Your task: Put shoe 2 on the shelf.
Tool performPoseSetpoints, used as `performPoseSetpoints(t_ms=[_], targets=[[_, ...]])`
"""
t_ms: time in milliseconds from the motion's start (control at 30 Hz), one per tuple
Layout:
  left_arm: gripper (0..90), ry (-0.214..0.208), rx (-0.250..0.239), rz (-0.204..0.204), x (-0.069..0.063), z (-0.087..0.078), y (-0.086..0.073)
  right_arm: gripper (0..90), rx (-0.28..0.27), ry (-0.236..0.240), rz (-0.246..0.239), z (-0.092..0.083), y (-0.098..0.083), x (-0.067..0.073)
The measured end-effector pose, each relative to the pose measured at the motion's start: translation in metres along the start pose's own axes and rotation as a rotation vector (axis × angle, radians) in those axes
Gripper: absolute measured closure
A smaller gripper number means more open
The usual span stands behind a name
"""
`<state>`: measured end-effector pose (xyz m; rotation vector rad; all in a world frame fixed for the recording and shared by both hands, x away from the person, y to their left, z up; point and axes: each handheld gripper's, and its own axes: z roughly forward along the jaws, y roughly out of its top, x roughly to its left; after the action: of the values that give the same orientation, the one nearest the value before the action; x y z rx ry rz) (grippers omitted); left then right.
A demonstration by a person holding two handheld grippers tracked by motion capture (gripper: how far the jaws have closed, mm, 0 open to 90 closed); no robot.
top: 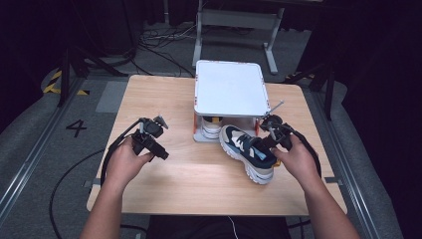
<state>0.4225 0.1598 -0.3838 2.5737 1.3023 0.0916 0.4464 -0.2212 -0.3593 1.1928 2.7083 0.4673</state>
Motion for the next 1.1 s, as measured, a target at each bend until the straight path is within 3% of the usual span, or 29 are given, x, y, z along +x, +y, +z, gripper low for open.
performPoseSetpoints(t_ms=[100, 167, 300, 400, 500, 600, 667, 733, 800, 933, 1100], targets=[[28.4, 0.002, 0.002, 0.001, 0.001, 0.001, 0.000, 75.5, 0.000, -0.045, 0.075, 0.010, 0.005, -0.010], [28.3, -0.002, 0.006, -0.005, 0.000, 0.002, 0.000, 75.0, 0.011, -0.060, 0.100, 0.019, 0.008, -0.013], [28.4, -0.001, 0.009, 0.002, 0.000, 0.002, 0.001, 70.5, 0.029, -0.060, 0.088, 0.032, 0.010, -0.013], [28.4, 0.010, 0.005, 0.011, 0.001, 0.001, 0.002, 60.9, -0.009, -0.030, 0.079, 0.021, 0.006, -0.015], [28.4, -0.004, 0.006, 0.003, 0.000, 0.003, 0.004, 52.5, -0.080, 0.024, 0.044, -0.005, -0.003, -0.013], [28.4, -0.005, 0.012, 0.016, -0.002, 0.004, 0.006, 52.1, -0.120, 0.098, -0.093, -0.031, -0.013, -0.002], [28.4, -0.007, 0.012, 0.014, -0.003, 0.004, 0.006, 52.2, -0.088, 0.144, -0.208, -0.039, -0.017, 0.010], [28.4, -0.008, 0.013, 0.016, -0.004, 0.004, 0.006, 53.8, -0.040, 0.148, -0.336, -0.038, -0.019, 0.021], [28.4, -0.002, 0.010, 0.016, -0.004, 0.003, 0.006, 55.5, 0.016, 0.127, -0.429, -0.028, -0.019, 0.029], [28.3, -0.005, 0.009, 0.012, -0.003, 0.002, 0.002, 58.6, 0.165, 0.134, -0.473, 0.006, -0.012, 0.028], [28.4, -0.003, 0.009, -0.005, 0.000, 0.001, -0.005, 65.4, 0.270, 0.166, -0.479, 0.038, -0.007, 0.024]])
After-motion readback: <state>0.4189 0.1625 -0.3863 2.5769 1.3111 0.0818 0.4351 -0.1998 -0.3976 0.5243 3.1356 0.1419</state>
